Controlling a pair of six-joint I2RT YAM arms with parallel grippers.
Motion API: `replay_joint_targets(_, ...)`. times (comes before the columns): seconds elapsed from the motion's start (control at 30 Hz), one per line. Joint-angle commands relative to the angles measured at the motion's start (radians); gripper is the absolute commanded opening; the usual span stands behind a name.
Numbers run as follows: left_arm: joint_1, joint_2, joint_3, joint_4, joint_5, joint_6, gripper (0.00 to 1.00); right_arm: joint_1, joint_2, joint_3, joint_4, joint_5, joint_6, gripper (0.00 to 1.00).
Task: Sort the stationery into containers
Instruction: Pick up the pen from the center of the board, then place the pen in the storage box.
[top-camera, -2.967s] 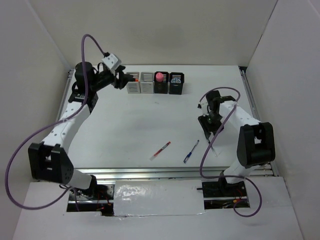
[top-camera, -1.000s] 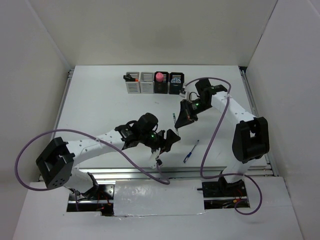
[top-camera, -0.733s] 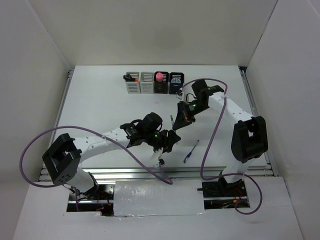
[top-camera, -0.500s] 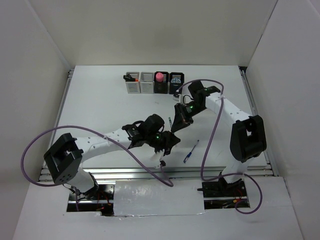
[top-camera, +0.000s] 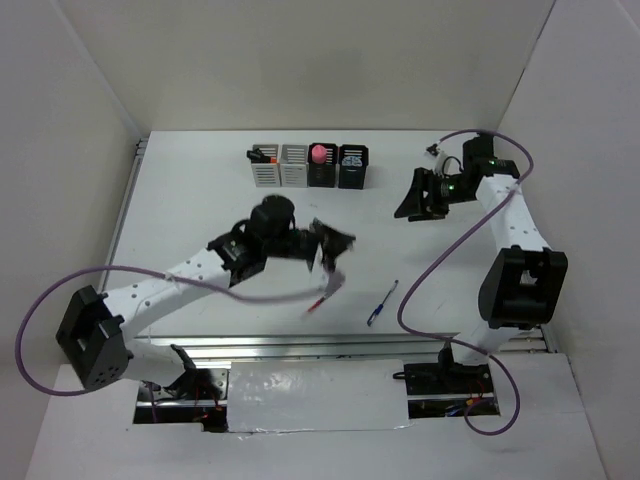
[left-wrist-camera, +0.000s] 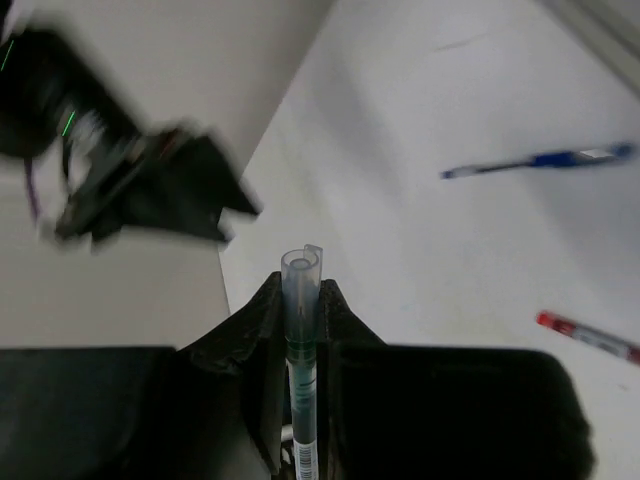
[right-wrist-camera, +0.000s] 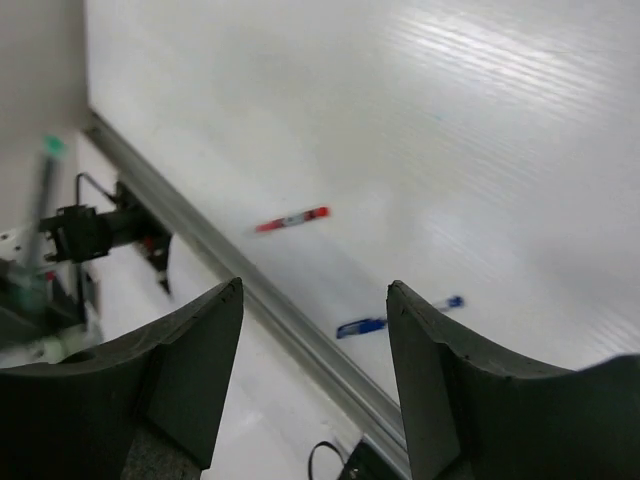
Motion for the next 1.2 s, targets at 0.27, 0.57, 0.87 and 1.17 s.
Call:
replay_joint_targets(0.27,0.516,0.510,0.702,0.602,-0.115,-1.359,0.00,-0.090,-0.117,-0.106,0.051,0.096,-0.090,0.63)
replay_joint_targets(0.57,0.636,0.817,0.957,0.665,-0.196,-1.499,0.00,-0.099,-0.119,-0.146,0.073,0.131,-0.093,0.61)
replay_joint_targets(0.87,0.640,0.910,0.958,0.745,-0.273,-1.563,0.03,-0.101,-0.091,-0.158,0.062,0.135,-0.100,0.60)
replay_joint_targets(1.17,0.623,0.980,0.975,0.765,-0.351,-1.548,0.05,-0.098,-0.064,-0.142,0.056,0.127,-0.088,0.60)
